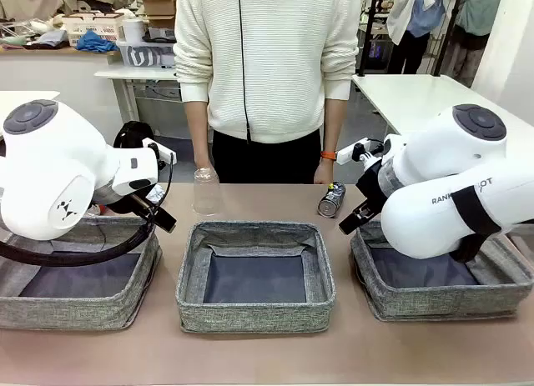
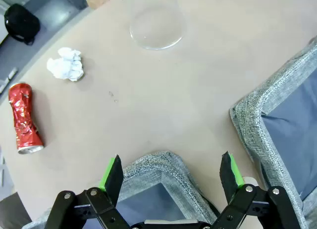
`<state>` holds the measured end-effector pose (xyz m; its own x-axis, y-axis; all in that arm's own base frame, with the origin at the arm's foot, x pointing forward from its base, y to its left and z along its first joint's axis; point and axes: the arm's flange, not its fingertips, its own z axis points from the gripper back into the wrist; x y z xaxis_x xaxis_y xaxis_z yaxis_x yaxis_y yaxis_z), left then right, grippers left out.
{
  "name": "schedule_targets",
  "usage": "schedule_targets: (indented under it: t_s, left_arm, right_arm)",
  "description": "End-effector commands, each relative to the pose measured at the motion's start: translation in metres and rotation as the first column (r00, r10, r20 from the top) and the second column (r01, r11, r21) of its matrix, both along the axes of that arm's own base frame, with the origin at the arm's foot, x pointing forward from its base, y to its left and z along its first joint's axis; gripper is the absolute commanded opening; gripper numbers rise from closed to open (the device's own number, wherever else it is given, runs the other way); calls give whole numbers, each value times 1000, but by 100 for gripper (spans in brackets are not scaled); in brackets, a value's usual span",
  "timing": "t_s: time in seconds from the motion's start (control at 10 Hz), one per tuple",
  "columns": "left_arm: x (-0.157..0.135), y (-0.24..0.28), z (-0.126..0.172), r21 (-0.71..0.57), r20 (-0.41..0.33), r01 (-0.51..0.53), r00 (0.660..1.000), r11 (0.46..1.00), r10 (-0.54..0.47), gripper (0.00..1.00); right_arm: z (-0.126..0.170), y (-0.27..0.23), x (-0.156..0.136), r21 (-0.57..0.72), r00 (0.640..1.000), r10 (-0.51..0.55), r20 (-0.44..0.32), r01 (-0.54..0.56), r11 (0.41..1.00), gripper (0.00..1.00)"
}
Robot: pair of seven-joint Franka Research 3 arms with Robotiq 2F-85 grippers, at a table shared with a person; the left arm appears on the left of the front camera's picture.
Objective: Sort the waste into the appropriate baskets.
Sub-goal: Pick up the waste item pointed out by the person.
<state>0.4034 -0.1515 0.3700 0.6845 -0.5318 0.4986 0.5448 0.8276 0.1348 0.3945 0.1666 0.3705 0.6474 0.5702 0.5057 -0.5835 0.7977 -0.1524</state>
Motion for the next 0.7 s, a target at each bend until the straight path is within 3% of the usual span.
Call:
schedule_targets:
  t_s: [0.0,0.6]
  left_arm:
    - [0,0,0,0,0,0,1000,1000,0,100]
    - [0,0,0,0,0,0,1000,1000,0,100]
  right_arm:
    - [0,0,0,0,1000,0,0,0,1000,100]
    - [0,0,0,0,1000,0,0,0,1000,100]
